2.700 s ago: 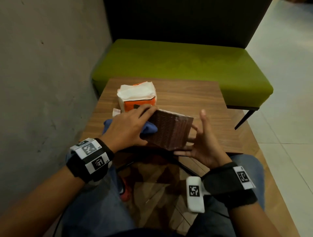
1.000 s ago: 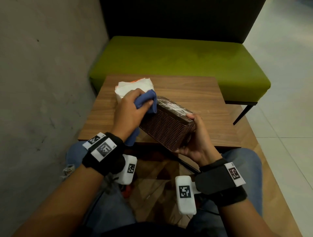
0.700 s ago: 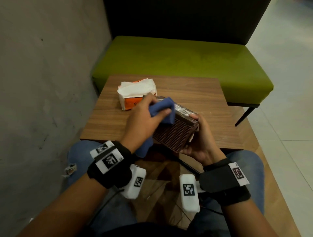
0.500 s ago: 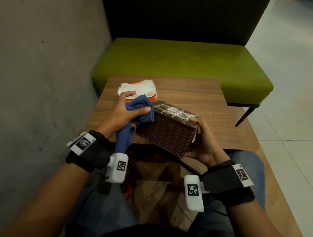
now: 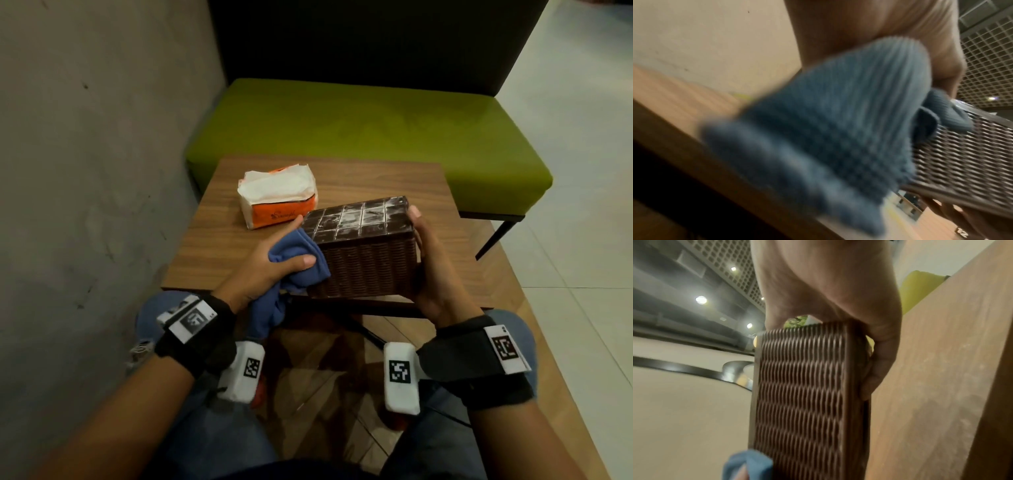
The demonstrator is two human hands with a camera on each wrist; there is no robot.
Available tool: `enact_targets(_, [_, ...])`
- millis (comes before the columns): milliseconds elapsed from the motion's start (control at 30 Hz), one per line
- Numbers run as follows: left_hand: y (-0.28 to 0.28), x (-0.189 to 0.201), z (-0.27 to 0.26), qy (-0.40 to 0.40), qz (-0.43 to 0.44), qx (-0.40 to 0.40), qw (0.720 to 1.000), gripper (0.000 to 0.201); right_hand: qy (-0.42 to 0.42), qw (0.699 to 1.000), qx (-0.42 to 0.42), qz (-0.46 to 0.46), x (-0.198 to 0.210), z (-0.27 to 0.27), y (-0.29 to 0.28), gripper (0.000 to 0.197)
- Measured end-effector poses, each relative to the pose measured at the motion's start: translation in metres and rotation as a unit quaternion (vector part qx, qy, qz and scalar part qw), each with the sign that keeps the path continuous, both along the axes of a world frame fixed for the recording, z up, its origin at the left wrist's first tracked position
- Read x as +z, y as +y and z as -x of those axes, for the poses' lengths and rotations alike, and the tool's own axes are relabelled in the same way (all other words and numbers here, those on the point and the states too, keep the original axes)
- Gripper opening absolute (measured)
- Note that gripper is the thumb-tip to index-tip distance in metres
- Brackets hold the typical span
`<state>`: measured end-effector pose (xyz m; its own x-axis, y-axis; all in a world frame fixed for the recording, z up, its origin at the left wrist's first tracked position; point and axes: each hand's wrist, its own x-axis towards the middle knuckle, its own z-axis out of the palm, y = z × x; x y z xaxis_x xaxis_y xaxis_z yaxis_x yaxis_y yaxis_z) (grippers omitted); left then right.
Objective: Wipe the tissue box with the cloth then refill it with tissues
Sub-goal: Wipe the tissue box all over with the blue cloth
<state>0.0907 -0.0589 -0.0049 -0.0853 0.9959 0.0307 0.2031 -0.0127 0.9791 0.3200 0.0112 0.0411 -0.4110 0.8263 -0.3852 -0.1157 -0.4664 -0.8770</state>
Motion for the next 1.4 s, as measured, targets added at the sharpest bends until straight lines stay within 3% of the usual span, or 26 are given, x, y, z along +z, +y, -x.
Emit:
enact_targets(167, [0.0,0.0,-0.039,-0.046,-0.111,0.135,0.984,0.057,0.017,0.988,-0.149,-0.04,-0.007,0.012,-0.005,0.088])
enact_targets(200, [-0.001,0.002,-0.046,-0.038,-0.131,0.162,0.977,0.051,0.018,0.983,-0.178,-0.042,-0.008,0.014,-0.004,0.087])
enact_targets(267, [-0.005,0.007,-0.059,0.001,-0.168,0.21,0.963,0.038,0.02,0.976,-0.214,-0.03,-0.007,0.018,-0.007,0.069])
enact_targets(333, [-0.008,0.012,-0.071,0.067,-0.201,0.258,0.943,0.044,0.027,0.979,-0.204,0.001,-0.007,0.019,-0.012,0.046])
enact_targets(367, [-0.008,0.013,-0.075,0.1,-0.212,0.28,0.931,0.047,0.033,0.981,-0.188,0.014,-0.007,0.019,-0.015,0.048])
enact_targets(467, [-0.009,0.019,-0.081,0.138,-0.235,0.32,0.907,0.041,0.05,0.984,-0.166,0.032,-0.011,0.023,-0.019,0.086])
enact_targets(633, [-0.01,0.028,-0.085,0.238,-0.248,0.247,0.906,0.041,0.075,0.968,-0.217,0.103,-0.028,0.03,-0.009,0.099])
enact_targets(733, [-0.014,0.028,-0.088,0.261,-0.243,0.222,0.907,0.04,0.1,0.972,-0.158,0.139,-0.035,0.03,-0.008,0.109])
enact_targets(900, [-0.026,0.028,-0.098,0.268,-0.268,0.186,0.906,0.031,0.12,0.973,-0.073,0.181,-0.039,0.024,-0.009,0.064])
enact_targets(1033, [-0.013,0.042,-0.075,0.189,-0.2,0.23,0.934,0.036,0.116,0.975,-0.075,0.176,-0.039,0.02,-0.007,0.055])
enact_targets(1133, [-0.004,0.044,-0.061,0.127,-0.183,0.231,0.947,0.037,0.1,0.975,-0.084,0.178,-0.042,0.024,-0.004,0.066])
enact_targets(1200, [-0.008,0.044,-0.073,0.128,-0.186,0.185,0.957,0.033,0.088,0.976,-0.09,0.177,-0.041,0.029,-0.003,0.073])
enact_targets(1267, [-0.013,0.043,-0.09,0.179,-0.191,0.13,0.956,0.031,0.095,0.977,-0.093,0.168,-0.042,0.029,0.001,0.066])
enact_targets(1333, [-0.012,0.041,-0.095,0.193,-0.187,0.124,0.955,0.032,0.097,0.978,-0.074,0.172,-0.044,0.029,0.002,0.065])
enact_targets(1400, [-0.007,0.04,-0.086,0.15,-0.171,0.152,0.962,0.034,0.078,0.976,-0.068,0.19,-0.047,0.028,0.002,0.081])
